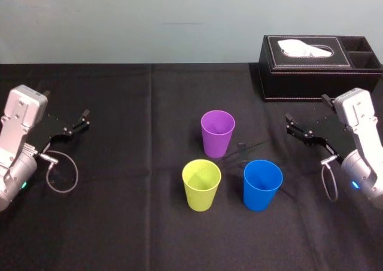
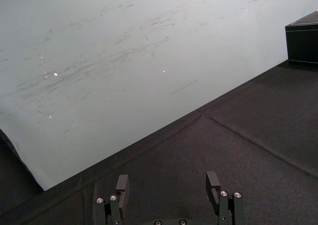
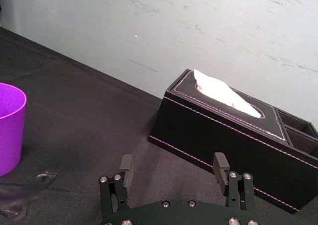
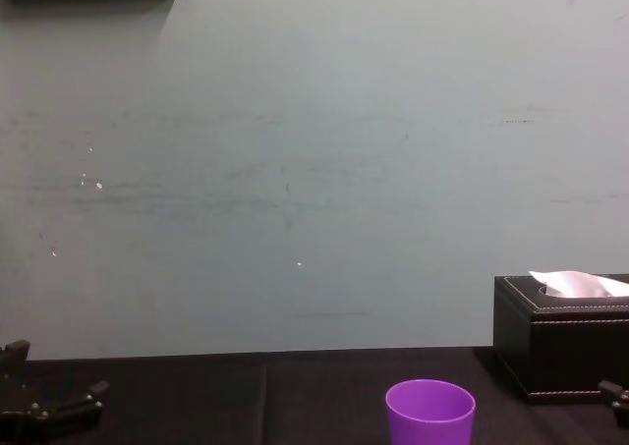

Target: Stack the three plastic cups sequentially using one hand.

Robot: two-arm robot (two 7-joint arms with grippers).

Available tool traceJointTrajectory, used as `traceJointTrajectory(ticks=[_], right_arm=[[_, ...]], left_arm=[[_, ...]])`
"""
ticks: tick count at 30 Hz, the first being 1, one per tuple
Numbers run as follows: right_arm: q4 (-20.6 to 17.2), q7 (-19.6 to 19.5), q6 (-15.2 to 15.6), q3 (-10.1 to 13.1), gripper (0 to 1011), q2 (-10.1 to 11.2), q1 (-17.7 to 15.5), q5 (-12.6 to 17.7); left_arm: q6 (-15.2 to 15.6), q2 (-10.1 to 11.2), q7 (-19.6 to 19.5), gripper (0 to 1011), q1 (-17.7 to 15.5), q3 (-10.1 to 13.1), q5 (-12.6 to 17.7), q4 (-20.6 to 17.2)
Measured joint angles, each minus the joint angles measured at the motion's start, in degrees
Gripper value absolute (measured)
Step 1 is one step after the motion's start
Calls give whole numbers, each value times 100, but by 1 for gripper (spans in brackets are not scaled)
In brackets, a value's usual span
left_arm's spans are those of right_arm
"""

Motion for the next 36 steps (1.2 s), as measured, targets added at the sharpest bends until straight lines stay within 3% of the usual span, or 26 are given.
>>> traceJointTrajectory(ticks=[19, 25, 36], right_arm=[[-69, 128, 31, 42, 1004, 1, -20, 23], [-278, 509, 79, 232, 1004, 81, -176, 365], [-865, 1321, 101, 822, 1004, 427, -765, 1257]], left_arm=[[0, 0, 0, 1011, 0, 0, 0, 0], [0, 0, 0, 1011, 0, 0, 0, 0], [0, 0, 0, 1011, 0, 0, 0, 0]])
